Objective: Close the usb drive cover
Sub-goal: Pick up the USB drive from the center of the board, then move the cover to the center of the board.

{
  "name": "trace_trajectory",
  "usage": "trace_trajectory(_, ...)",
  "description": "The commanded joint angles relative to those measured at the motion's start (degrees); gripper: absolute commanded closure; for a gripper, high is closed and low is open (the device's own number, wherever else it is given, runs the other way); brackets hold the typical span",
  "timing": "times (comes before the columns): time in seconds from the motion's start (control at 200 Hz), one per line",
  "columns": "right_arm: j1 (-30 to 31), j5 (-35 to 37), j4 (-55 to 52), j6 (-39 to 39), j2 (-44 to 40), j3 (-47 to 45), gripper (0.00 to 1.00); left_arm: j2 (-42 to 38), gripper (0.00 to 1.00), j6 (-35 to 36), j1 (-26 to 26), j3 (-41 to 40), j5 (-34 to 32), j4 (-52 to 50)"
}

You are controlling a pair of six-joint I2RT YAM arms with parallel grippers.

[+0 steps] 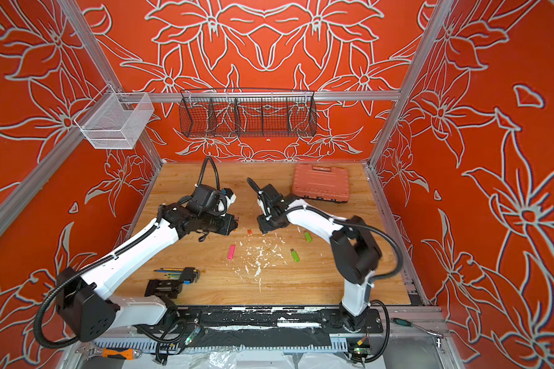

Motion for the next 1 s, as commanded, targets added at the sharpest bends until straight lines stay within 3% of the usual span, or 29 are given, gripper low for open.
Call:
trace_trajectory(0.0, 2.5, -2.7, -4.4, 2.0, 6.5, 6.7, 0.43, -3.8, 0.98, -2.5, 2.0, -3.6, 1.8, -3.4)
trace_trajectory(0.225, 5.6, 3.2, -7.5, -2.5, 15.8, 16.5, 0.41, -11.7, 0.98, -3.5, 4.0, -9.2, 4.6, 0.0)
trace_trajectory(0.566, 5.9, 9.1, -15.7, -4.7, 24.7, 28.3, 0.45, -13.1, 0.97, -3.2, 4.3, -9.5, 4.8, 0.0)
trace_trajectory(0.886, 5.9, 6.8, -14.8, -4.3, 24.8, 26.6, 0.64, -13.3, 0.97, -3.2, 4.3, -9.5, 4.3, 0.4)
trace_trajectory(0.991, 5.9, 7.3, -13.0, -4.0, 22.7, 23.4, 0.77, -12.9, 0.97, -3.2, 4.3, -9.5, 3.8, 0.4)
